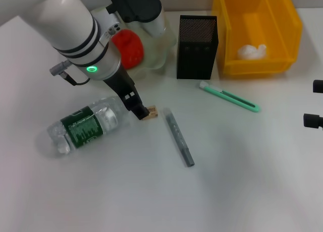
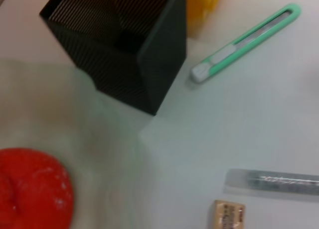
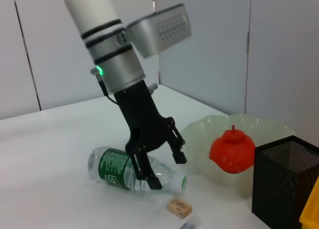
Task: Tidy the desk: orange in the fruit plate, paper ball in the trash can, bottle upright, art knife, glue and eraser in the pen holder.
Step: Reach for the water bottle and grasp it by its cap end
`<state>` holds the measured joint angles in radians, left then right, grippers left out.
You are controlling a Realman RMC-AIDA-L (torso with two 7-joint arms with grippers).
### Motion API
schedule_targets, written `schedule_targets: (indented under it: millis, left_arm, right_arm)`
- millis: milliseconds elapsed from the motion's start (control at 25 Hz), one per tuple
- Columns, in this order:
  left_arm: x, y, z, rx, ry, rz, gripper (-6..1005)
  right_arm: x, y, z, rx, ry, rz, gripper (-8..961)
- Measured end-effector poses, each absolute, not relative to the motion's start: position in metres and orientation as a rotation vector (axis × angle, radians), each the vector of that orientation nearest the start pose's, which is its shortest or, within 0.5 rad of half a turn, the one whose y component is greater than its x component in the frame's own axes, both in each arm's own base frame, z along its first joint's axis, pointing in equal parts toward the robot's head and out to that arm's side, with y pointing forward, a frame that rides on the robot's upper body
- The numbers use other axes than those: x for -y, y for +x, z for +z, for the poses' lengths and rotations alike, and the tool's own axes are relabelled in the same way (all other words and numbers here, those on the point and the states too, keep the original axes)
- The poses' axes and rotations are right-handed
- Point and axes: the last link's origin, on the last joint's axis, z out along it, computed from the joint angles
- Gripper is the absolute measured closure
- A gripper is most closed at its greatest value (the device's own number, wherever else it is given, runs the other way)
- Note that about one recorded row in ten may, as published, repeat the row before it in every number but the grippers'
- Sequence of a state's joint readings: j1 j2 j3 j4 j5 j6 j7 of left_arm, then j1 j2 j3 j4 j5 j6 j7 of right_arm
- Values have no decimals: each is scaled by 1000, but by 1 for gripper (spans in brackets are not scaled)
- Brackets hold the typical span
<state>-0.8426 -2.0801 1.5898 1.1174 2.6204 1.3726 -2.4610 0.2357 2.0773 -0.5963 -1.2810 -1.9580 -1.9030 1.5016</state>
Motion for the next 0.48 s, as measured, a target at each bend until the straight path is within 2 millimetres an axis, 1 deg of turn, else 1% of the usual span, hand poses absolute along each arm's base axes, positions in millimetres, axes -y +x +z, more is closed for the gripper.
schedule_targets:
  millis: [120,480]
  left_arm:
    - [-390,-134,-57,445,-2679,699,192]
    - [-397,-143,-64,453,-2655,730,194]
  right_arm:
    - [-256,278,109,-412,-2660,528,194]
    - [-257,276,109,-401,-2662,537,199]
